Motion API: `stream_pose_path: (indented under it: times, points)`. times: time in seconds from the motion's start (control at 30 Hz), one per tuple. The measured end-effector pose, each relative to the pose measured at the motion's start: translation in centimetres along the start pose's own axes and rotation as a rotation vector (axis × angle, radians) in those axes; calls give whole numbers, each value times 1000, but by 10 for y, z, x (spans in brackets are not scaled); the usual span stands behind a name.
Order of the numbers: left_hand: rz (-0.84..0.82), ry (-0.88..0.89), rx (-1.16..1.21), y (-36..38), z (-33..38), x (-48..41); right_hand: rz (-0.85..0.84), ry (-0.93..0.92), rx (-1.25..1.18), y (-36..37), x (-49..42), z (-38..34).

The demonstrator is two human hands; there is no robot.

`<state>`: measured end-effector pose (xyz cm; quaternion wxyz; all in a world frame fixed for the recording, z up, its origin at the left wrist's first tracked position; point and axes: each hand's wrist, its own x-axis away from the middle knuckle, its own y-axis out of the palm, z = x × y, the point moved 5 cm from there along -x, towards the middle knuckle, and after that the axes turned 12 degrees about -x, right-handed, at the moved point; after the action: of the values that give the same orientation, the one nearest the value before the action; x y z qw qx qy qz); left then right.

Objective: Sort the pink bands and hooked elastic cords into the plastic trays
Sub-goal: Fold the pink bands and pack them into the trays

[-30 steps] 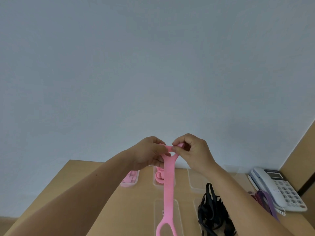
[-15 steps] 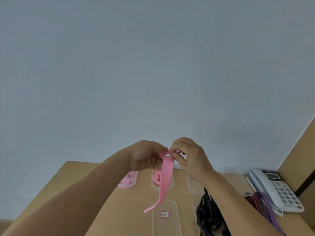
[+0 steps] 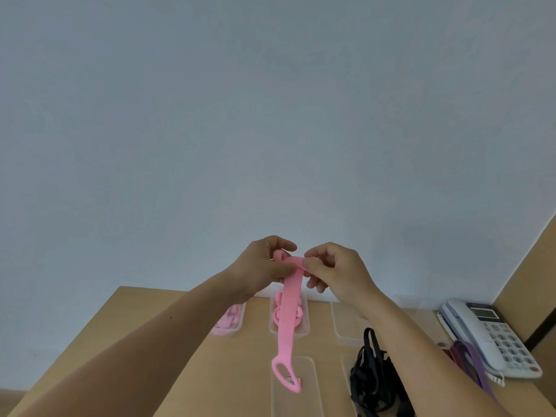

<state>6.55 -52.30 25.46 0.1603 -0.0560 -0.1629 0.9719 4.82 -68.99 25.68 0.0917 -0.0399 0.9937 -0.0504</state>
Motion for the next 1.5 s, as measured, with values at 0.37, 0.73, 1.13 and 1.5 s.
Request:
stream_pose_path:
  times: [0.37, 0.73, 1.13, 1.5]
  points:
    - [27, 8, -44, 1, 2, 2, -10, -101, 107, 1, 1, -7]
    - [-197, -173, 138, 11, 3, 5, 10, -469, 399, 2, 10, -15]
    - [-115, -129, 224, 8, -1, 2, -79, -132, -98, -3, 7, 0]
    - [-3, -55, 154, 5, -2, 4, -17, -67, -82, -5, 1, 0]
